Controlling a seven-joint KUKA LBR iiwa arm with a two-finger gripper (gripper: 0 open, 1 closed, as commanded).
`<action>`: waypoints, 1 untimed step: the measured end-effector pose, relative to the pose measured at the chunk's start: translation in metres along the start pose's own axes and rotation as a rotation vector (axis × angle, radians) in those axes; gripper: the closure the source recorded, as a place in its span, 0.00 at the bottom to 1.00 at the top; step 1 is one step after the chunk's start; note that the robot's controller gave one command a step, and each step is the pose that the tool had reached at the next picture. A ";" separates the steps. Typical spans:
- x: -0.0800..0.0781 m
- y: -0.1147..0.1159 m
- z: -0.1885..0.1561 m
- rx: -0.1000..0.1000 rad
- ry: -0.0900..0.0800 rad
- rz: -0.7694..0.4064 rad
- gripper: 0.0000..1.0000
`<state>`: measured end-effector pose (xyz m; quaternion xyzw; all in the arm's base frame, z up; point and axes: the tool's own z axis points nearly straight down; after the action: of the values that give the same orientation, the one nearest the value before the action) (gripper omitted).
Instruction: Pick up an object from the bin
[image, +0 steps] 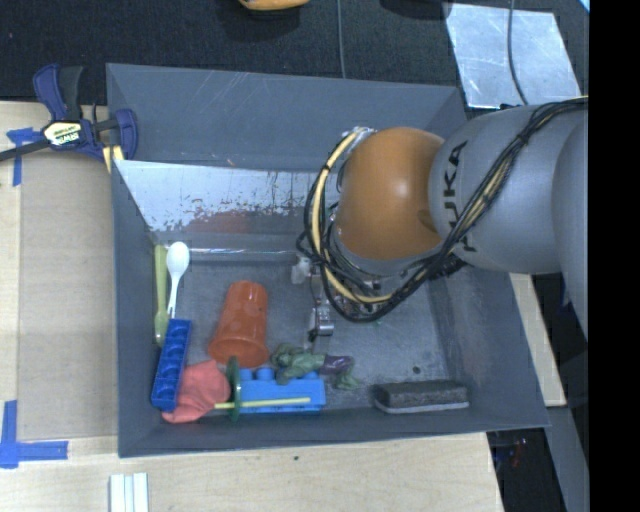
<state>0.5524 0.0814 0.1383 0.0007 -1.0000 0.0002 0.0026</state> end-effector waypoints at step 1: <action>-0.002 0.000 -0.004 -0.001 -0.008 0.002 0.00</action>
Offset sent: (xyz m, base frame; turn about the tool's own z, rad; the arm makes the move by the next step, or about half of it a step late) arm -0.0432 0.0224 -0.0150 -0.0136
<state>0.5544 0.0811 0.1427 -0.0002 -1.0000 -0.0003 -0.0015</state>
